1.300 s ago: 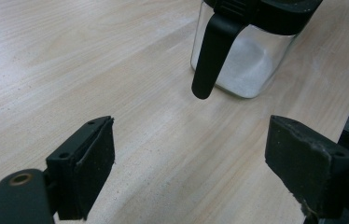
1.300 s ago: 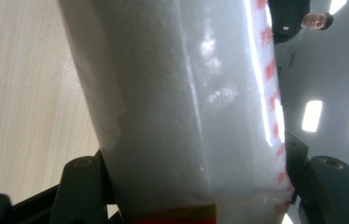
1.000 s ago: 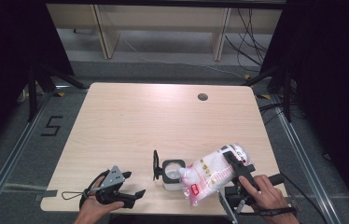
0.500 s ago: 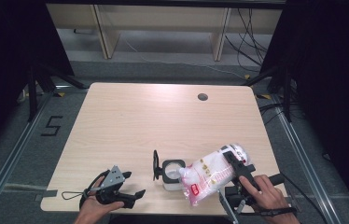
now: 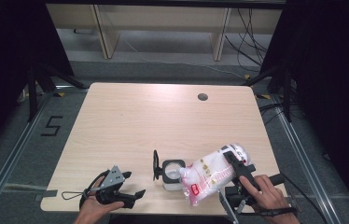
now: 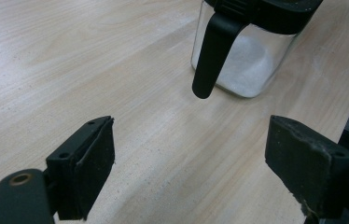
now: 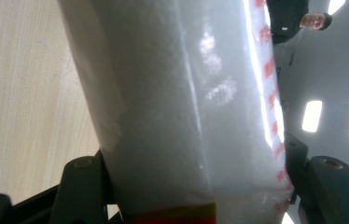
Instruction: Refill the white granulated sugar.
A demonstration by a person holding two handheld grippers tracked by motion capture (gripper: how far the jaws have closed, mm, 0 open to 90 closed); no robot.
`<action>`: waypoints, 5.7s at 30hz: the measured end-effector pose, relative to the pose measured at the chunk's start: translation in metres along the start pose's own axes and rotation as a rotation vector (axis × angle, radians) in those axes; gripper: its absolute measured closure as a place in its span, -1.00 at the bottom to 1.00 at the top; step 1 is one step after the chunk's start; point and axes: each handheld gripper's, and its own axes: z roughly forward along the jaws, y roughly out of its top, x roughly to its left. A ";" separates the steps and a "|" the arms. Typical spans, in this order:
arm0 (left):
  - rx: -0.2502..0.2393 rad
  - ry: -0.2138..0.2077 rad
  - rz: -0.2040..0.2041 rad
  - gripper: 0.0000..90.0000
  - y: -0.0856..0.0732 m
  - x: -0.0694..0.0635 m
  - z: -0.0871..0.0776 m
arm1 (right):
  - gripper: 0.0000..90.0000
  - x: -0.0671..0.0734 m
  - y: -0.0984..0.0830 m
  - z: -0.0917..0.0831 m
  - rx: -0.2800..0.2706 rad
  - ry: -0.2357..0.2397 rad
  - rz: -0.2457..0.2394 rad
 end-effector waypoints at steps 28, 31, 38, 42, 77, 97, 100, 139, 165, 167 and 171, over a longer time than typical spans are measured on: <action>-0.003 -0.001 -0.003 -0.66 0.000 0.000 0.000 | -0.10 0.004 0.000 0.000 0.012 0.004 0.041; 0.003 0.000 0.003 -0.66 0.000 0.000 0.000 | -0.10 0.003 0.000 0.000 0.007 0.004 0.031; 0.004 0.000 0.003 -0.66 0.000 0.000 0.000 | -0.10 0.002 0.000 0.000 0.007 0.004 0.020; 0.006 0.001 0.003 -0.66 0.000 0.000 -0.001 | -0.10 0.001 0.000 0.000 0.000 -0.001 0.008; 0.004 -0.001 0.000 -0.66 0.000 0.000 -0.001 | -0.09 0.003 0.003 -0.002 0.027 0.015 -0.034; 0.007 0.002 0.004 -0.66 0.000 0.000 -0.001 | -0.09 -0.002 0.002 -0.002 0.007 0.001 -0.046; 0.004 -0.001 0.000 -0.66 0.000 0.000 -0.001 | -0.09 -0.002 0.002 -0.002 0.001 -0.004 -0.050; 0.000 -0.001 -0.001 -0.66 0.001 0.000 -0.001 | -0.09 -0.003 -0.001 -0.002 -0.020 -0.037 -0.022; 0.001 0.002 -0.021 -0.66 0.000 -0.001 -0.001 | -0.09 -0.003 0.000 -0.005 0.005 -0.006 -0.012; -0.006 0.000 -0.025 -0.66 0.000 -0.001 -0.001 | -0.09 -0.003 0.000 -0.005 0.004 -0.006 -0.010; -0.001 0.001 -0.024 -0.66 0.000 -0.001 -0.001 | -0.09 -0.003 0.001 -0.005 0.009 -0.001 -0.014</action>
